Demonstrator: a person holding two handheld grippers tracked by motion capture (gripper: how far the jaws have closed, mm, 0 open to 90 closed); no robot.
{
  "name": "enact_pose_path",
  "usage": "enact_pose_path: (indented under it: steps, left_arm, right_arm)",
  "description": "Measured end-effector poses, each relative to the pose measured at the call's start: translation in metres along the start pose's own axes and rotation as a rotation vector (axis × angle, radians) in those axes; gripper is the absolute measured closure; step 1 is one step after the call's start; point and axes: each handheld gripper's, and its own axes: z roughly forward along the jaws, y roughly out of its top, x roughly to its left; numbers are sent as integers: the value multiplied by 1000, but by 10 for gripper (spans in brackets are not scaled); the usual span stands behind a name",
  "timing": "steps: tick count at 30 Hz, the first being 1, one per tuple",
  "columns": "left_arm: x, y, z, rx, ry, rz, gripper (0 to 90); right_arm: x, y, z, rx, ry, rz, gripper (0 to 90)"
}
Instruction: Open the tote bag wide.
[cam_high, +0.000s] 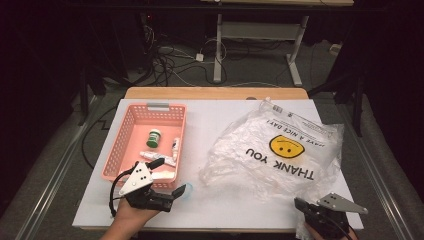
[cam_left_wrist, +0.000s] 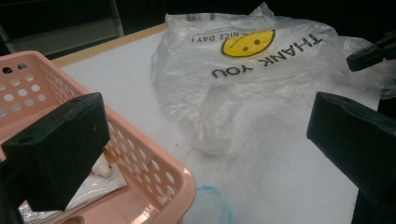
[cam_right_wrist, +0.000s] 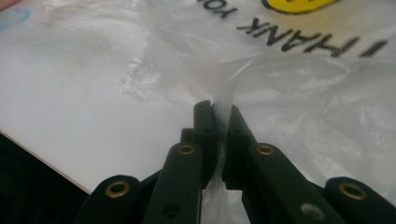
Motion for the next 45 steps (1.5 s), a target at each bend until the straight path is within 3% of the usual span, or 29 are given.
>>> enact_pose_path:
  steps: [15, 17, 19, 23, 25, 27, 28, 34, 39, 43, 44, 45]
  left_arm:
    - [5, -1, -1, 3, 12, -9, 0]
    - [6, -1, -1, 3, 12, -8, 0]
    - [6, -1, -2, 3, 10, -9, 0]
    - [8, -2, -2, 5, 10, -17, 0]
    - [8, -2, -1, 8, 10, -27, 0]
    - [8, -3, -1, 14, 16, -30, 0]
    - [8, -3, -1, 17, 17, -32, 0]
    - [9, -3, 1, 27, 20, -34, 0]
    - [10, -3, 1, 32, 20, -34, 0]
    - [10, -4, 0, 32, 25, -32, 0]
    - [11, -4, 0, 33, 26, -33, 0]
    - [11, -4, 0, 32, 28, -35, 0]
  right_arm:
    - [55, 38, 37, -64, 151, -66, 874]
    - [60, 39, 45, -52, 168, -69, 790]
    - [58, 39, 42, -66, 177, -65, 699]
    - [51, 40, 25, -117, 174, -45, 627]
    - [41, 43, 5, -176, 156, -29, 606]
    - [39, 44, 1, -188, 148, -26, 604]
    - [31, 47, -9, -218, 134, -22, 601]
    - [19, 57, -27, -265, 111, -17, 587]
    - [15, 62, -25, -261, 102, -29, 583]
    - [7, 65, -6, -225, 108, -25, 571]
    - [2, 69, 7, -201, 110, -24, 562]
    - [2, 69, 7, -201, 110, -24, 562]
